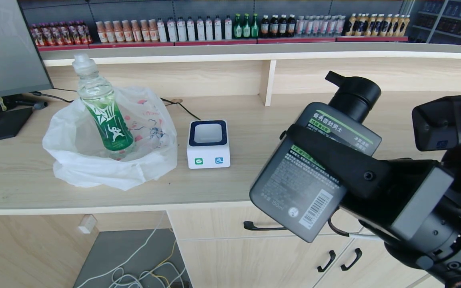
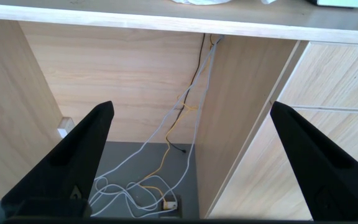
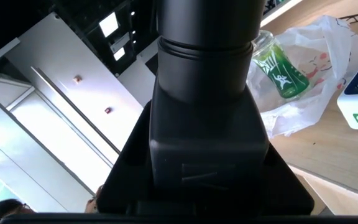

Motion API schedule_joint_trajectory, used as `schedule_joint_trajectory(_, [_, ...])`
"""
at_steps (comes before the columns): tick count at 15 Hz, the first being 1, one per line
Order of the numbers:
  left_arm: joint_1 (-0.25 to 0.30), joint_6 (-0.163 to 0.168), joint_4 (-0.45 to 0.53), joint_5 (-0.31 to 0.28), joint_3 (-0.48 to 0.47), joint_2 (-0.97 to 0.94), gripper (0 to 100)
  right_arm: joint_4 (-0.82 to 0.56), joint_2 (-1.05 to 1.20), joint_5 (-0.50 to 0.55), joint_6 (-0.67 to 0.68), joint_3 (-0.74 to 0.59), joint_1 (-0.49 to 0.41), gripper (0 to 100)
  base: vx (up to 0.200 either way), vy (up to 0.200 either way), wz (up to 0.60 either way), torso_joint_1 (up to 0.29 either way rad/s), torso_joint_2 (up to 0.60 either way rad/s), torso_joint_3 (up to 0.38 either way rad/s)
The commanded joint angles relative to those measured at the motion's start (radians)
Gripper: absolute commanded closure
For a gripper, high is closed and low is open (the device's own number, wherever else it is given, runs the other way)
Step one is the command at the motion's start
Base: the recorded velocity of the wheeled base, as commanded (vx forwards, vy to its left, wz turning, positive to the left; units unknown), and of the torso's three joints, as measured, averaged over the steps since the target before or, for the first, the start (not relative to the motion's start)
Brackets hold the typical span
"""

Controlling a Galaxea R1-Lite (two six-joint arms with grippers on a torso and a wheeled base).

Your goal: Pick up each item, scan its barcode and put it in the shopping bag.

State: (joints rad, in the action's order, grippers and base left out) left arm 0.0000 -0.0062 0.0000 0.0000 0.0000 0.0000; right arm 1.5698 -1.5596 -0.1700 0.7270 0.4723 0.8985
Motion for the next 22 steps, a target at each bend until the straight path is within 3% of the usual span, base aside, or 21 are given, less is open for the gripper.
schedule_joint_trajectory(1, [0.000,0.000,0.000,0.000,0.000,0.000,0,0.001,-0.014,-0.005,-0.012,0.000,0.003,100,0.000,0.000,0.00,0.000,0.00,0.000])
schedule_joint_trajectory(5, [0.000,0.000,0.000,0.000,0.000,0.000,0,0.001,-0.045,-0.013,-0.127,0.000,0.003,100,0.000,0.000,0.00,0.000,0.00,0.000])
schedule_joint_trajectory(10, [0.000,-0.001,0.000,0.000,0.000,0.000,0,0.001,-0.129,-0.008,-0.385,0.002,-0.018,100,0.000,0.000,0.00,0.000,0.00,0.000])
schedule_joint_trajectory(12, [0.000,0.000,0.000,0.000,0.000,0.000,0,0.001,-0.178,0.020,-0.538,-0.003,-0.086,100,0.000,0.000,0.00,0.000,0.00,0.000])
schedule_joint_trajectory(15, [0.000,0.002,0.000,0.000,0.000,0.000,0,0.001,-0.211,0.138,-0.684,0.048,-0.191,100,0.000,0.000,0.00,0.000,0.00,0.000])
schedule_joint_trajectory(19, [0.000,0.000,0.000,0.000,0.000,0.000,0,0.001,-0.214,0.280,-0.791,0.058,-0.194,100,0.000,0.000,0.00,0.000,0.00,0.000])
schedule_joint_trajectory(22, [0.000,0.000,0.000,0.000,0.000,0.000,0,0.001,-0.212,0.455,-0.795,0.077,-0.194,100,0.000,0.000,0.00,0.000,0.00,0.000])
